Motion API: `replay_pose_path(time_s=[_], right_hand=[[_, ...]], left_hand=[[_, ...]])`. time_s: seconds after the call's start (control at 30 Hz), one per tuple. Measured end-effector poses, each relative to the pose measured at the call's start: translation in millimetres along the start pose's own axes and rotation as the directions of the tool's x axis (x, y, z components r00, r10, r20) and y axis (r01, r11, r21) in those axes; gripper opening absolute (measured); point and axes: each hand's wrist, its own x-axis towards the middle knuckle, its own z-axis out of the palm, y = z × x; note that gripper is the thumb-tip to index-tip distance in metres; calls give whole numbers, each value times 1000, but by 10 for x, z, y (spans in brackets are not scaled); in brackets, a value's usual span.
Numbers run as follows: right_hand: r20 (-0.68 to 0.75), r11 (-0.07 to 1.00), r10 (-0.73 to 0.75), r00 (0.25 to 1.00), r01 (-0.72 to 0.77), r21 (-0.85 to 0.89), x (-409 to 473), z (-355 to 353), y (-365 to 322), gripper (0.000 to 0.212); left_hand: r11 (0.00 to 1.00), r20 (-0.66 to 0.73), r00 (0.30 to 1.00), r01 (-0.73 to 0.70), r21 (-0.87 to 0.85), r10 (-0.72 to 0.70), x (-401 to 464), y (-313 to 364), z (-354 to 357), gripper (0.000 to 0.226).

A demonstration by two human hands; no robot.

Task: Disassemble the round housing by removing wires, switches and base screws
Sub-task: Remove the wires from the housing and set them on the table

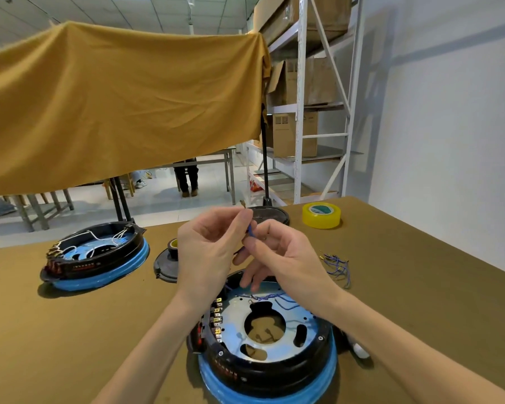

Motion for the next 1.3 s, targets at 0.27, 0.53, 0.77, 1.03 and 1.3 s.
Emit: replay_pose_path(time_s=[0.27, 0.53, 0.77, 1.03, 1.3], right_hand=[[106, 992, 125, 986, -128, 16, -2, -4, 78, 19], [98, 984, 82, 992, -66, -163, 11, -163, 143, 5], [-46, 992, -18, 999, 13, -123, 80, -290, 154, 11], [-273, 905, 202, 941, -72, 420, 215, -484, 75, 23], [-419, 937, 342, 841, -276, 213, 158, -748, 290, 25]], left_hand=[[952, 5, 982, -185, 242, 189, -141, -86, -143, 8], [697, 199, 819, -566, 441, 538, -127, -183, -266, 39], [846, 182, 964, -259, 466, 194, -115, -352, -286, 49], [836, 277, 914, 107, 539, -296, -255, -799, -416, 10], [779, 244, 948, 6, 627, -204, -82, -899, -323, 9]])
